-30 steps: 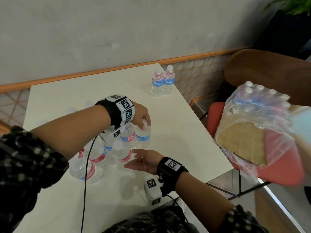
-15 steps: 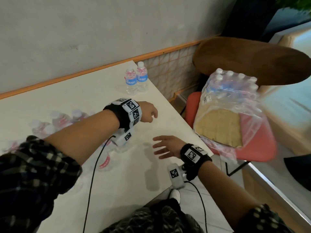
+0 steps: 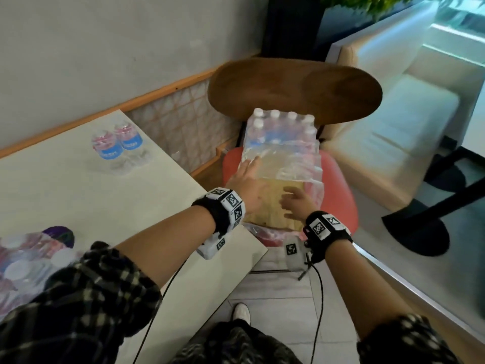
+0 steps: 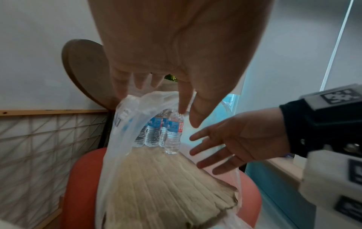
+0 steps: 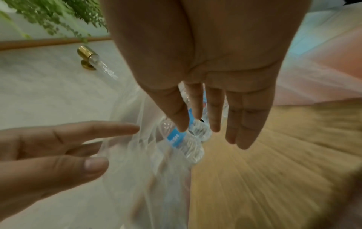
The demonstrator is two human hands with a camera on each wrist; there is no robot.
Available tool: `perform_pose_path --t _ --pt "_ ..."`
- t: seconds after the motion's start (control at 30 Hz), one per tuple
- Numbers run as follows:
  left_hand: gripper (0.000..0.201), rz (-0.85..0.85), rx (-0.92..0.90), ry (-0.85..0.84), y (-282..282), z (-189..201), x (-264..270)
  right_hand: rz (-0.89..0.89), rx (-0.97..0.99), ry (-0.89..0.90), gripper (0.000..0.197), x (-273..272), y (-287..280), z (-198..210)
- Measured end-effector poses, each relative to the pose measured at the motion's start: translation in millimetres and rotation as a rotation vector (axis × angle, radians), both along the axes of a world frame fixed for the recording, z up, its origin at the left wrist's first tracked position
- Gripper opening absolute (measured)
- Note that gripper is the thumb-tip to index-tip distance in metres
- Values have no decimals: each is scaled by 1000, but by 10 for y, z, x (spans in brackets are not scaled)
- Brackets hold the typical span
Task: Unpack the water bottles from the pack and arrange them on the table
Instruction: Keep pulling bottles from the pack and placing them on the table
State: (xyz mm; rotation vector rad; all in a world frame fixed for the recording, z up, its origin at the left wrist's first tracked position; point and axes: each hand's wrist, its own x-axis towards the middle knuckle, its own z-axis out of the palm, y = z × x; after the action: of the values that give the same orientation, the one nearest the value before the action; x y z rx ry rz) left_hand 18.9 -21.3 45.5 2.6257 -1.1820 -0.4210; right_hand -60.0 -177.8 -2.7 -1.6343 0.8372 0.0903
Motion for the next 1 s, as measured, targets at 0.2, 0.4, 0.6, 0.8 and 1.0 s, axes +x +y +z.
perform_pose_path --t 0.2,0.4,0.6,0.8,1.0 --pt "63 37 -125 -62 -325 106 171 78 -237 40 62 499 -313 196" --pt "58 -9 -145 -160 -394 132 356 283 -494 240 61 807 -595 221" --pt "70 -75 -108 -141 -433 152 431 560 -855 360 64 951 -794 53" --pt "33 -210 -40 -181 -385 209 420 524 -869 443 63 1028 -922 49" --pt "34 -72 -48 -137 -420 82 469 485 -706 349 57 875 -724 -139"
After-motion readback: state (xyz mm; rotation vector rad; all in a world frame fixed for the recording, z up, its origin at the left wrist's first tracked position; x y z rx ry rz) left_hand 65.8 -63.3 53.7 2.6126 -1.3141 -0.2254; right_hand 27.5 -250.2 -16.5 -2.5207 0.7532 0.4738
